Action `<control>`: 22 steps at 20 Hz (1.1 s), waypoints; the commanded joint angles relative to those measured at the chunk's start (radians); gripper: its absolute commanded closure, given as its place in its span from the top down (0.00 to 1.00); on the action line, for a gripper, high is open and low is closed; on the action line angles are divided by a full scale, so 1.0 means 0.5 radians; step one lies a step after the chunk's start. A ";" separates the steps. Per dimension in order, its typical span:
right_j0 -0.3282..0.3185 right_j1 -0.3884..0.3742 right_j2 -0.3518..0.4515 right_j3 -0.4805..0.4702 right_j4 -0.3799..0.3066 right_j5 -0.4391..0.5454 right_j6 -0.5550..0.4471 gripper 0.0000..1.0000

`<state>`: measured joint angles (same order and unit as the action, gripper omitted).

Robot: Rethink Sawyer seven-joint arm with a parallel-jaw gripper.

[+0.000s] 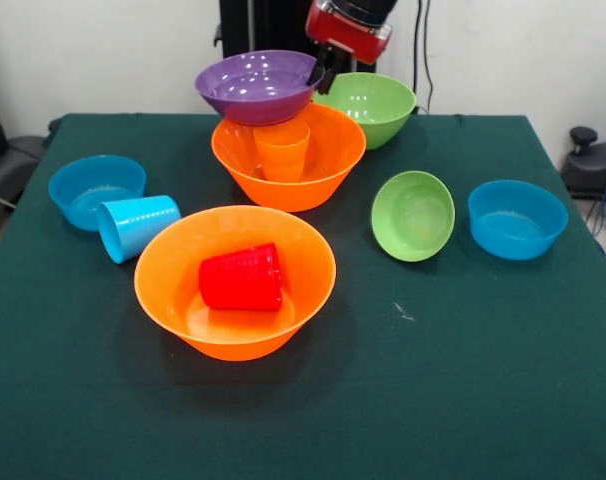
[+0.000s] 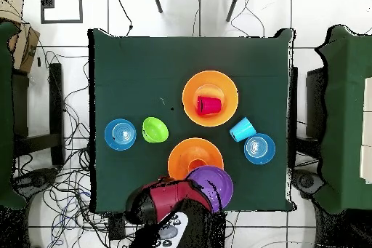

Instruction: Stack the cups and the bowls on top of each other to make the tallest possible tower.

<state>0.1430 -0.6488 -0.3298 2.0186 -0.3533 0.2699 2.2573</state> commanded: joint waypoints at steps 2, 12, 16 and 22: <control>0.030 0.061 0.107 -0.129 0.155 -0.170 0.334 0.00; -0.044 0.096 0.138 -0.148 0.145 -0.250 0.253 0.00; -0.055 0.108 0.141 -0.159 0.140 -0.269 0.241 0.00; -0.086 0.147 0.156 -0.187 0.145 -0.312 0.233 0.00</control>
<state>0.1255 -0.6209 -0.3371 2.0159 -0.3197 0.2076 2.2573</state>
